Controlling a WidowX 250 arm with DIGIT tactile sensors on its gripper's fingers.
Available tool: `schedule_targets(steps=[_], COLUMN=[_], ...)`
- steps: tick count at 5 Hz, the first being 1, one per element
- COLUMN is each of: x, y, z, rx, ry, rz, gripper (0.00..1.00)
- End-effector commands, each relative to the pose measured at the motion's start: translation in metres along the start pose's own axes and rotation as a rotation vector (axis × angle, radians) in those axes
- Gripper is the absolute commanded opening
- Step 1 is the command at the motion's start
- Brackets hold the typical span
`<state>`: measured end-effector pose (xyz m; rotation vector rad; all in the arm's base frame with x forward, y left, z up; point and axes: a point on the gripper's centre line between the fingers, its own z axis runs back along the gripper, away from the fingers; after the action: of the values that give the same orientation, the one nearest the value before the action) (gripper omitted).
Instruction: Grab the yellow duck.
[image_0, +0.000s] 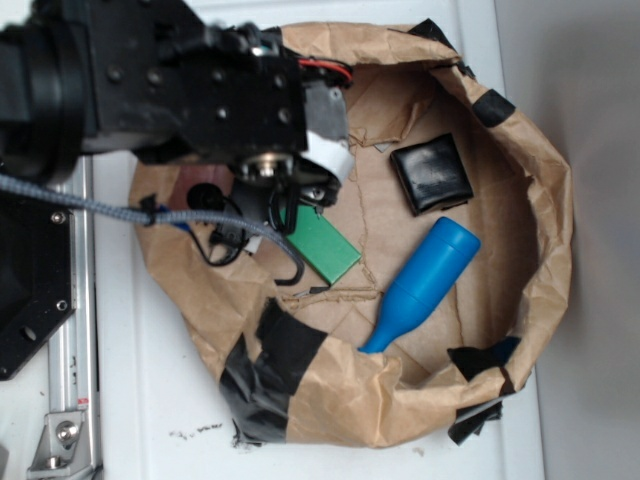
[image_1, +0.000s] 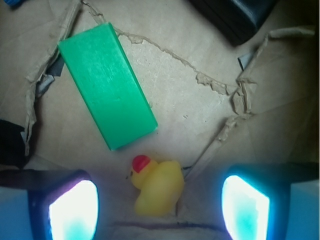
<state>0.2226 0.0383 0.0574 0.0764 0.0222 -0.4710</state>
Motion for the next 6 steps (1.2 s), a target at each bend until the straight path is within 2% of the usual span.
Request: schedule_targets(steps=[1,3,6], x=[0.007,0.008,0.005], y=[0.016,0.033,0.033], z=[-0.002,-0.001,-0.009], rx=[0.043,0.04,0.058], ry=[0.002,0.007,0.032], rz=[0.03,0.053,0.047], gripper=[1.0,1.0,1.0])
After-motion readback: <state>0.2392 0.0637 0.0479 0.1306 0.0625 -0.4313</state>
